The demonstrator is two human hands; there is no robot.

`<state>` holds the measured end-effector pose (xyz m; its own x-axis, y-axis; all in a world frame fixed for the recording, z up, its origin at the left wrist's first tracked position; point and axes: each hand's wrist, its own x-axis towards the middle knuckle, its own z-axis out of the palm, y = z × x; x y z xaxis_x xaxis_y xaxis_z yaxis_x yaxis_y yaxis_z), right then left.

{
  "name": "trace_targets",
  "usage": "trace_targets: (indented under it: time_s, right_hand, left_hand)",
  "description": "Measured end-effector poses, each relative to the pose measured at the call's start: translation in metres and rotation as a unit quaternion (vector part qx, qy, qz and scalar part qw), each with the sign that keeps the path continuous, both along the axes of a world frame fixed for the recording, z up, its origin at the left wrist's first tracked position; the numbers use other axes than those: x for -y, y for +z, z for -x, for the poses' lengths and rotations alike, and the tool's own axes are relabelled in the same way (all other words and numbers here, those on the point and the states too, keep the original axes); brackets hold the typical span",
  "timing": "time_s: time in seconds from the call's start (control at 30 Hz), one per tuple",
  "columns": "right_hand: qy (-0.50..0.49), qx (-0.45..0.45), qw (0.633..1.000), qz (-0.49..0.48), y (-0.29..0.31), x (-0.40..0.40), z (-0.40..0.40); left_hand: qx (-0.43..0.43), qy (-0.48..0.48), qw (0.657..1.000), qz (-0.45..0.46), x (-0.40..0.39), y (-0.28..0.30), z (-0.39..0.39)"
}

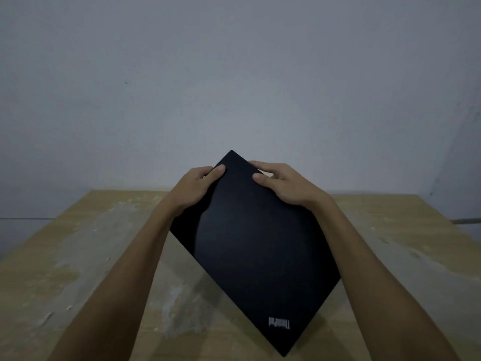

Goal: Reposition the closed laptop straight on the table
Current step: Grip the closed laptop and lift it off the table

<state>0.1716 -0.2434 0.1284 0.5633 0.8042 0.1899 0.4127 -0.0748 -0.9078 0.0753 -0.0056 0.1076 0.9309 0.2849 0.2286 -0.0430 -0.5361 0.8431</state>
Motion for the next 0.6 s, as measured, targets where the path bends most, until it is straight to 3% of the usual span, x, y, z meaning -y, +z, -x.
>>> trace_targets:
  time_s: [0.1,0.2,0.33,0.43,0.53,0.6]
  right_hand:
    - [-0.060,0.075,0.994,0.058,0.008,-0.001,-0.001]
    - [-0.155,0.179,0.964,0.118,0.007,0.000,0.000]
    - [-0.283,0.318,0.891,0.157,-0.006,0.007,-0.004]
    - [-0.383,0.392,0.832,0.085,-0.023,0.015,-0.007]
    - [-0.465,0.377,0.801,-0.010,-0.042,0.021,-0.004]
    - [-0.465,0.290,0.835,-0.042,-0.052,0.024,-0.002]
  left_hand:
    - [0.033,0.033,0.999,-0.003,0.005,-0.003,0.002]
    - [0.059,0.069,0.996,0.018,0.005,-0.010,0.004]
    - [0.103,0.130,0.982,0.088,0.002,-0.021,0.006]
    - [0.130,0.176,0.964,0.151,0.001,-0.028,0.007]
    - [0.139,0.198,0.946,0.216,0.000,-0.038,0.007]
    - [0.138,0.203,0.938,0.243,0.000,-0.045,0.008]
